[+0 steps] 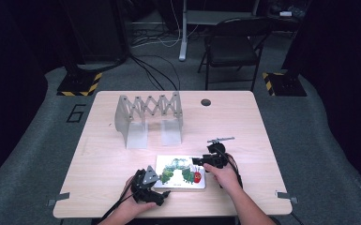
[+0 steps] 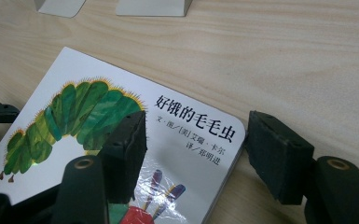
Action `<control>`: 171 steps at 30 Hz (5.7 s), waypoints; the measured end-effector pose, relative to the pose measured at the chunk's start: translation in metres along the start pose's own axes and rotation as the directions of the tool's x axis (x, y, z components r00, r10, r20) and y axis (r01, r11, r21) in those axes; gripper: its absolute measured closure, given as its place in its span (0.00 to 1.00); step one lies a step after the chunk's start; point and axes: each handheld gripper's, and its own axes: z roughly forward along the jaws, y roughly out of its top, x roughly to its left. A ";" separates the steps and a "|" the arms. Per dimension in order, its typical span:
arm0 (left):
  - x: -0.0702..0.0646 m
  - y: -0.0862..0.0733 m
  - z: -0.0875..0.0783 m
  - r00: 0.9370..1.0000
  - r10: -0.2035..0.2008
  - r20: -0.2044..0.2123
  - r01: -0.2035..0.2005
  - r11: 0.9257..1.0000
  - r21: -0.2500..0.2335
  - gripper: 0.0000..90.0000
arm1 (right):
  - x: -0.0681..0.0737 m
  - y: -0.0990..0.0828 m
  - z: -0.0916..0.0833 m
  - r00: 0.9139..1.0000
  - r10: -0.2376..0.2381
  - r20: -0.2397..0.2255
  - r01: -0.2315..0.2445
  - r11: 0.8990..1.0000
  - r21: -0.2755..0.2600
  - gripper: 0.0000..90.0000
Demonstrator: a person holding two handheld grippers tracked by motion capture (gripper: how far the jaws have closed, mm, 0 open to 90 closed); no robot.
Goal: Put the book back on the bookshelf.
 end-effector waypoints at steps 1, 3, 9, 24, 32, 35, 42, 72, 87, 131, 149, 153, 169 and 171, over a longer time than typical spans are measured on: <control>0.000 0.000 0.000 1.000 0.000 0.000 0.000 1.000 0.000 0.05 | -0.001 0.000 0.001 1.000 -0.014 0.001 0.014 1.000 -0.006 0.42; 0.000 0.000 0.000 1.000 0.000 0.000 0.000 1.000 0.000 0.05 | -0.001 0.000 0.002 1.000 -0.010 0.003 0.010 1.000 0.000 0.42; 0.000 0.000 0.000 1.000 -0.001 -0.001 0.001 1.000 0.000 0.05 | -0.002 0.000 0.003 1.000 -0.006 -0.004 0.006 1.000 -0.012 0.42; 0.000 0.000 -0.001 1.000 -0.003 -0.003 0.003 1.000 0.013 0.04 | -0.001 0.001 -0.002 1.000 0.001 -0.014 -0.001 1.000 -0.023 0.44; 0.000 0.000 -0.001 1.000 -0.003 -0.004 0.004 1.000 0.014 0.04 | 0.005 0.003 -0.005 0.999 -0.030 0.013 0.030 0.999 -0.011 0.44; 0.000 0.000 0.000 1.000 -0.008 -0.006 0.008 1.000 0.012 0.04 | 0.006 0.003 -0.005 0.999 -0.036 0.013 0.036 0.999 -0.015 0.44; 0.000 0.000 0.000 1.000 -0.008 -0.003 0.008 1.000 0.009 0.04 | 0.007 0.002 -0.004 0.999 -0.042 0.024 0.041 0.999 0.012 0.44; 0.000 0.000 0.000 1.000 -0.014 -0.021 0.015 1.000 0.019 0.00 | 0.010 0.005 -0.015 0.998 -0.066 -0.007 0.066 0.997 -0.044 0.45; 0.003 0.000 0.000 0.997 -0.052 -0.063 0.054 0.998 0.024 0.00 | 0.021 0.008 -0.027 0.997 -0.056 -0.059 0.050 0.994 -0.101 0.45; -0.017 0.000 -0.004 0.966 0.173 -0.191 -0.187 0.981 -0.053 0.17 | 0.029 0.008 -0.028 0.992 -0.073 -0.101 0.062 0.993 -0.105 0.49; -0.014 -0.001 -0.003 0.971 0.161 -0.179 -0.177 0.981 -0.075 0.21 | 0.033 0.004 -0.018 0.986 -0.125 -0.107 0.119 0.991 -0.060 0.43; -0.014 -0.001 -0.003 0.970 0.165 -0.178 -0.180 0.981 -0.072 0.21 | 0.031 0.006 -0.019 0.991 -0.096 -0.097 0.091 0.995 -0.050 0.40; -0.012 -0.002 -0.004 0.970 0.172 -0.171 -0.187 0.980 -0.075 0.21 | 0.031 0.050 0.001 0.989 -0.136 -0.060 0.136 0.991 -0.002 0.38; -0.012 -0.002 -0.004 0.970 0.170 -0.172 -0.186 0.980 -0.077 0.21 | 0.032 0.049 0.004 0.988 -0.139 -0.062 0.140 0.990 0.017 0.38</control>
